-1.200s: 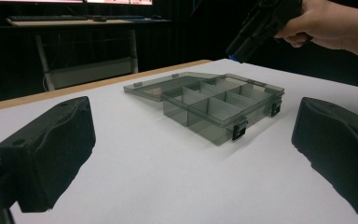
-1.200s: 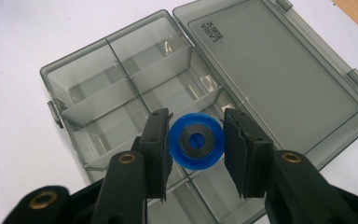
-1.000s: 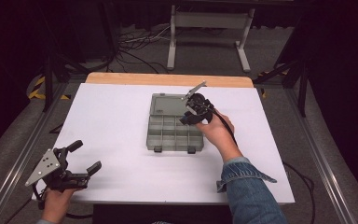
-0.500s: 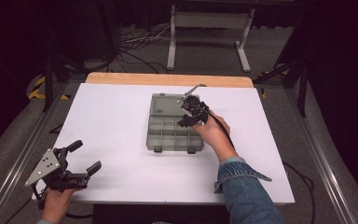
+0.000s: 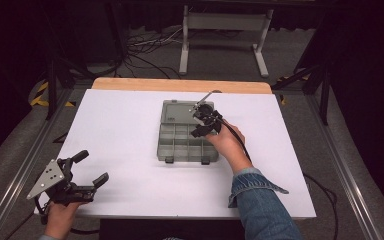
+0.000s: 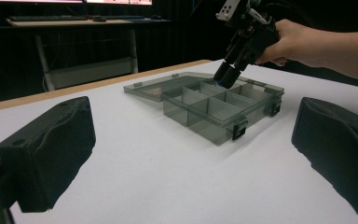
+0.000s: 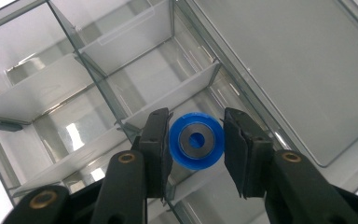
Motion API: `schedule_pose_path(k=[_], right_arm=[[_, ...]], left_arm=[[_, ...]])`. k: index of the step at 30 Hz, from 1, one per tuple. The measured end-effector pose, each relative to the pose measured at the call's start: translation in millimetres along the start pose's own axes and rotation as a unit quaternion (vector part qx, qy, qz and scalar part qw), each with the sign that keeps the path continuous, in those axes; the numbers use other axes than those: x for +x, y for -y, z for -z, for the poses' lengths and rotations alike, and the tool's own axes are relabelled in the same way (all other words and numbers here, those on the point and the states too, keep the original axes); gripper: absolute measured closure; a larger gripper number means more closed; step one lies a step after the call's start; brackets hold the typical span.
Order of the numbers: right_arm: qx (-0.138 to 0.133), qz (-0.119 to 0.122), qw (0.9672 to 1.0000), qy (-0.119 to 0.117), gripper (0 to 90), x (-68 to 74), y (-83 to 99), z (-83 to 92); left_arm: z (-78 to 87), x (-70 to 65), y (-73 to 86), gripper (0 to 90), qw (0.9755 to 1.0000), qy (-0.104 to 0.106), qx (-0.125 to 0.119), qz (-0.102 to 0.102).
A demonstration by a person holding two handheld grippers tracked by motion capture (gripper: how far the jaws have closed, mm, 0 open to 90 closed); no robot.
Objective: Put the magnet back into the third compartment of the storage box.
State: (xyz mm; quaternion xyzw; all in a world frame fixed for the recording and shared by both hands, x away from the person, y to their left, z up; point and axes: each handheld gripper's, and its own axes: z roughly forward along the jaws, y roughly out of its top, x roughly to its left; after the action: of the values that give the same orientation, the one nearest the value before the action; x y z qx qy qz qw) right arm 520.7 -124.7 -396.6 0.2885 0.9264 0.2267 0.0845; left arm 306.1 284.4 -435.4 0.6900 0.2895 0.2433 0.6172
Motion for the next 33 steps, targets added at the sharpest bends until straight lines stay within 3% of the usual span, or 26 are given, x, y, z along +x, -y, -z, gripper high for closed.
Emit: schedule_pose_path(k=[33], right_arm=[[0.013,0.002,0.9999,-0.001,60.6,2.1,-2.1,-10.2]], left_arm=[[0.3,-0.2,-0.7,0.3,1.0000,0.001,0.001,-0.002]])
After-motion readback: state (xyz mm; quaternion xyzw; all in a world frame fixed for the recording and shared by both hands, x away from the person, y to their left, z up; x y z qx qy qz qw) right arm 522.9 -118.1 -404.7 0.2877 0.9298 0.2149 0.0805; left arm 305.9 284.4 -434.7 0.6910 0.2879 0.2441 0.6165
